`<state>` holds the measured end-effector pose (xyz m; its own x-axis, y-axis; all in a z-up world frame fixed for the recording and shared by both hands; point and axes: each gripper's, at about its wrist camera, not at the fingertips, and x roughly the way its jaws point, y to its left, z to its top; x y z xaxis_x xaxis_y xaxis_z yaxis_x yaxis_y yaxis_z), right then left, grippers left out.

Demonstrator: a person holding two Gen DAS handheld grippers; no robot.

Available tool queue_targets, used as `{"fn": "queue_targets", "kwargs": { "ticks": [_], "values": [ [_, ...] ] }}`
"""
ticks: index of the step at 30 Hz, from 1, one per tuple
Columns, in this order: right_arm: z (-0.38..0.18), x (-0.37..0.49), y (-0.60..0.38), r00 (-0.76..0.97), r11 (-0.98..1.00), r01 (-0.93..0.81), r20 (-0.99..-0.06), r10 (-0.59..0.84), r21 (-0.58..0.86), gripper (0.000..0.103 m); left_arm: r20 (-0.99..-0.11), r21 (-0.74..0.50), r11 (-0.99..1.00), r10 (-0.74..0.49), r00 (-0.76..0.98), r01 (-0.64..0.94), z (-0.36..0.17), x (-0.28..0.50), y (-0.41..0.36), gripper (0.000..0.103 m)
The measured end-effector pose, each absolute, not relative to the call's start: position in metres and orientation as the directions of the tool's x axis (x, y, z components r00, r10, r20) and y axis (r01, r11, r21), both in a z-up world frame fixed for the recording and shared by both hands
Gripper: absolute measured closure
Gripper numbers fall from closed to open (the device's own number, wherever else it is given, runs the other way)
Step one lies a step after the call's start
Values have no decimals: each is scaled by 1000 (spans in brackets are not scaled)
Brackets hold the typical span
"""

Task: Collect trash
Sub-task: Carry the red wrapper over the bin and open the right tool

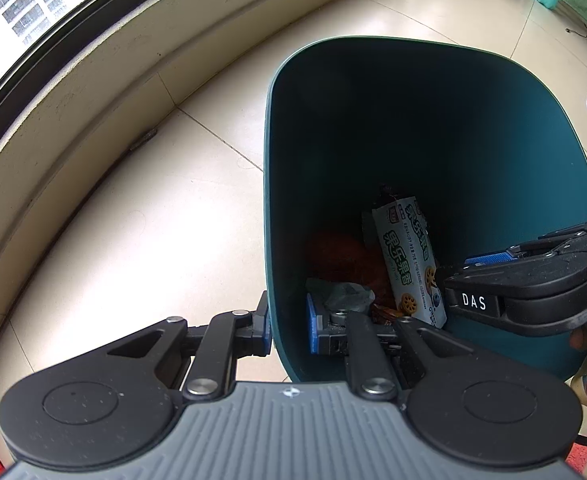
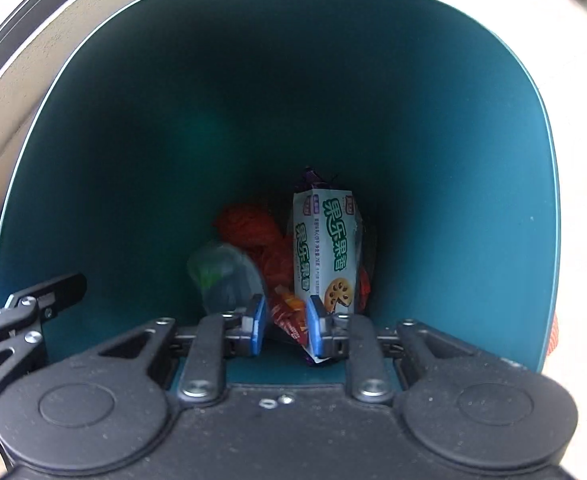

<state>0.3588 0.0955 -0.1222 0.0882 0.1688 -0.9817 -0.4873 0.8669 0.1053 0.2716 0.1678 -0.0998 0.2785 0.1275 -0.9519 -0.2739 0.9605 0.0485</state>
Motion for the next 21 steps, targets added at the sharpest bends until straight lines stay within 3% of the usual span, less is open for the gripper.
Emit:
{"fn": "queue_targets", "kwargs": {
  "ticks": [12, 21],
  "values": [
    [-85, 341, 69, 106, 831, -531, -961, 256, 163, 77, -952, 50, 961, 129, 279, -274, -100, 272, 169, 87],
    [-45, 330, 29, 139, 807, -531, -912, 385, 259, 67, -951, 57, 960, 136, 278, -274, -101, 272, 168, 87]
  ]
}}
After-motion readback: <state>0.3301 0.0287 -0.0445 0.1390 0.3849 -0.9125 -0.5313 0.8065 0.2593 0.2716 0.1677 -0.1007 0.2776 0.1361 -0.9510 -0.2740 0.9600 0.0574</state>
